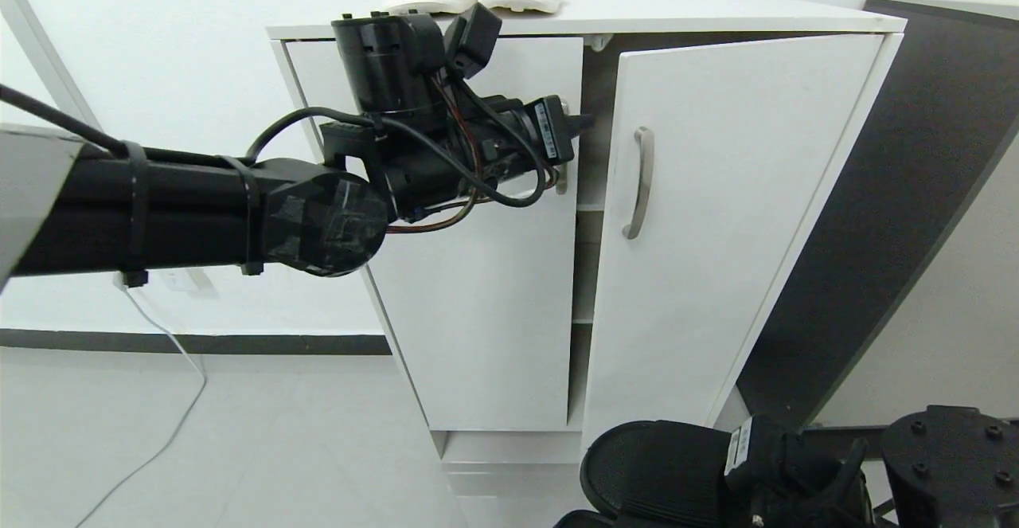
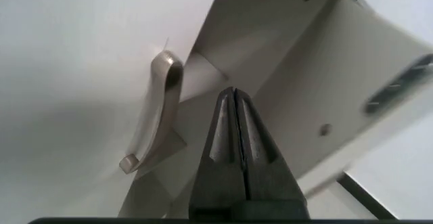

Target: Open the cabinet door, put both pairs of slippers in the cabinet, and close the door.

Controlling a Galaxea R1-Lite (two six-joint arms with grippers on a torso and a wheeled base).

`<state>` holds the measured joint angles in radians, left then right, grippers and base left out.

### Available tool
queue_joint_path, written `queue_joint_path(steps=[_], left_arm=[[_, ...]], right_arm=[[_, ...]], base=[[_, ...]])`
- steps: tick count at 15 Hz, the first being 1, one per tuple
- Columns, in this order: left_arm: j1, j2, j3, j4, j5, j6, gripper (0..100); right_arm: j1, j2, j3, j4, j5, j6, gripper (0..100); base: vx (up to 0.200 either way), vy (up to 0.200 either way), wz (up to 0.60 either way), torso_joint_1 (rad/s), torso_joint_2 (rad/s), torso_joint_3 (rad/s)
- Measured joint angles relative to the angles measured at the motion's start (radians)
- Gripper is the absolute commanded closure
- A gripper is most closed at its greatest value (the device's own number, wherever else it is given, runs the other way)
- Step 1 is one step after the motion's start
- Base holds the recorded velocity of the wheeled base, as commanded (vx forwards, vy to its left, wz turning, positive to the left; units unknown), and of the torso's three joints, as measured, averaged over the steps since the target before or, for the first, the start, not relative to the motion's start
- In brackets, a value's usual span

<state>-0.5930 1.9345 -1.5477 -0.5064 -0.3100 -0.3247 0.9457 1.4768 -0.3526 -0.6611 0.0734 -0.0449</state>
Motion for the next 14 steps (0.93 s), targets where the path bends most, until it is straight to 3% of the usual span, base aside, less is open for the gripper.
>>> queue_joint_path(steps=[2,7,9,12,14], left_arm=[[-0.007,0.02,-0.009,-0.001,-0.001,0.0,100],[-0.041,0.03,-0.005,-0.006,0.0,0.003,100],[-0.069,0.019,0.033,-0.009,0.003,0.011,100],[-0.161,-0.053,0.18,-0.043,0.001,0.05,100],[-0.195,-0.101,0.234,-0.058,0.0,0.058,100]], right_arm=[[0.005,0.001,0.0,0.001,0.0,0.001,100],[0.018,0.014,0.0,-0.002,0.001,0.007,100],[0.021,0.017,0.002,-0.002,0.002,0.007,100],[0.031,0.018,0.008,-0.003,0.003,0.007,100],[0.035,0.017,0.009,-0.006,0.002,0.008,100]], base=[[0.0,0.0,0.0,0.0,0.0,0.0],[-0.2,0.0,0.0,0.004,0.0,0.003],[-0.2,0.0,0.0,0.0,0.0,0.0],[-0.2,0.0,0.0,0.002,0.0,0.001],[-0.2,0.0,0.0,0.0,0.0,0.002]])
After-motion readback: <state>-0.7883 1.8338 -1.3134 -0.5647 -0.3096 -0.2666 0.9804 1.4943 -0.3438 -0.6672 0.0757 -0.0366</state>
